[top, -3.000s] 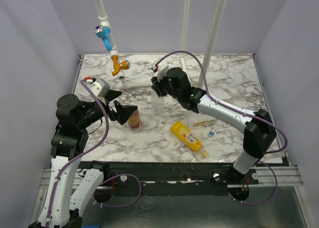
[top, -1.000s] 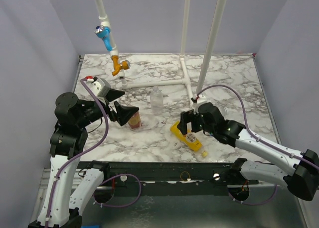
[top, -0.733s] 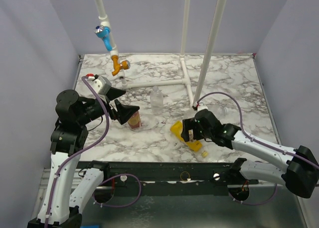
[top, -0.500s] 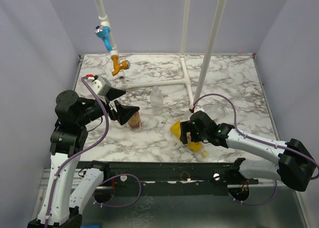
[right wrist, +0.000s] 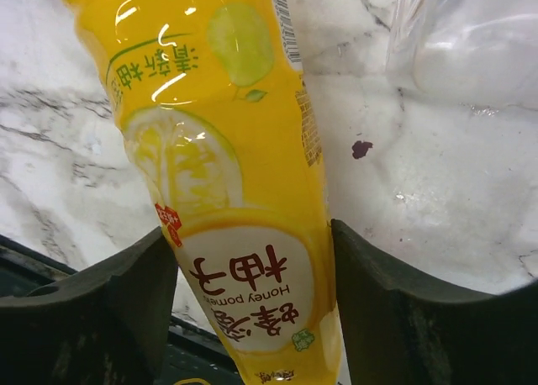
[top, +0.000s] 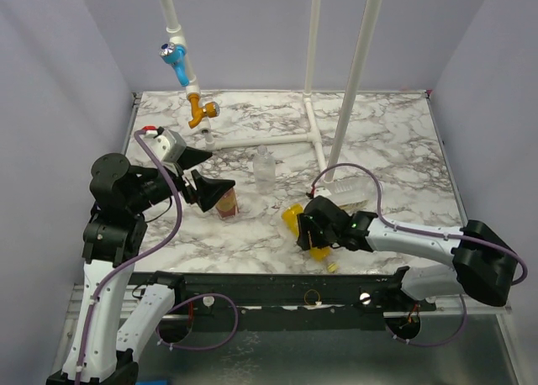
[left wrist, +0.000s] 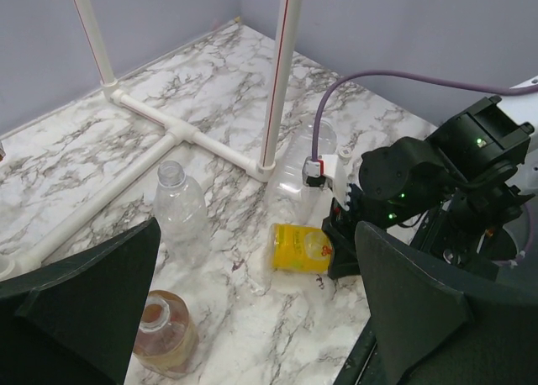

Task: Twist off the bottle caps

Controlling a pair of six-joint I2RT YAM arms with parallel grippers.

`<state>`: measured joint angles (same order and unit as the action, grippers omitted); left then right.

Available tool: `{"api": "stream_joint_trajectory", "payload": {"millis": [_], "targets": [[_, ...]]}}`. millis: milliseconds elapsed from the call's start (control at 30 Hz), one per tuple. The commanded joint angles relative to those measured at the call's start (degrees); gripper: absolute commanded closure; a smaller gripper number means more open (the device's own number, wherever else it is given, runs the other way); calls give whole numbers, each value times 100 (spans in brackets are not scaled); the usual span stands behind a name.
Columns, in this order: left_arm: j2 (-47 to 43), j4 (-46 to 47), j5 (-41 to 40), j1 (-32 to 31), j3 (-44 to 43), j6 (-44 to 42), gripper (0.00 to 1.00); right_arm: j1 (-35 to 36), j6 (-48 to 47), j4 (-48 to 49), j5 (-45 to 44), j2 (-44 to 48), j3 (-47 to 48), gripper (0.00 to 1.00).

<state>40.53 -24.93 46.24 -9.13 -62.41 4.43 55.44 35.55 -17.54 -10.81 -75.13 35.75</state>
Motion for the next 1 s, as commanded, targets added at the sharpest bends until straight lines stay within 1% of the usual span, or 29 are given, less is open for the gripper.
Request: {"api": "stream_joint_trajectory", "payload": {"millis": [0, 67, 200, 333, 467, 633, 700, 833, 900, 967], "targets": [[-2, 65, 198, -19, -195, -73, 1, 39, 2, -275, -140, 503, 491, 43], [15, 75, 225, -19, -244, -128, 1, 35, -182, -403, -31, 775, 810, 46], [18, 107, 291, -21, -422, -488, 1, 32, -626, -691, 413, 1094, 1753, 46], [-139, 134, 377, -20, -489, -1785, 1, 30, -967, -1043, 951, 1010, 2947, 46], [-344, 145, 373, -19, -459, -3387, 1, 37, -1195, -1378, 1577, 664, 4021, 43], [-604, 222, 549, -19, -317, -5680, 1, 29, -1302, -1727, 2315, 62, 5390, 42], [-734, 240, 675, -21, -202, -6689, 1, 30, -1335, -1877, 2548, -234, 5873, 42], [-1002, 250, 999, -15, 222, -9067, 1, 36, -1388, -2266, 2942, -866, 6742, 42], [-1085, 260, 1132, -13, 411, -10085, 1, 35, -1427, -2516, 3081, -1180, 7143, 42], [-1119, 260, 1292, -11, 515, -10654, 1, 34, -1462, -2752, 3248, -1467, 7501, 42]]}}
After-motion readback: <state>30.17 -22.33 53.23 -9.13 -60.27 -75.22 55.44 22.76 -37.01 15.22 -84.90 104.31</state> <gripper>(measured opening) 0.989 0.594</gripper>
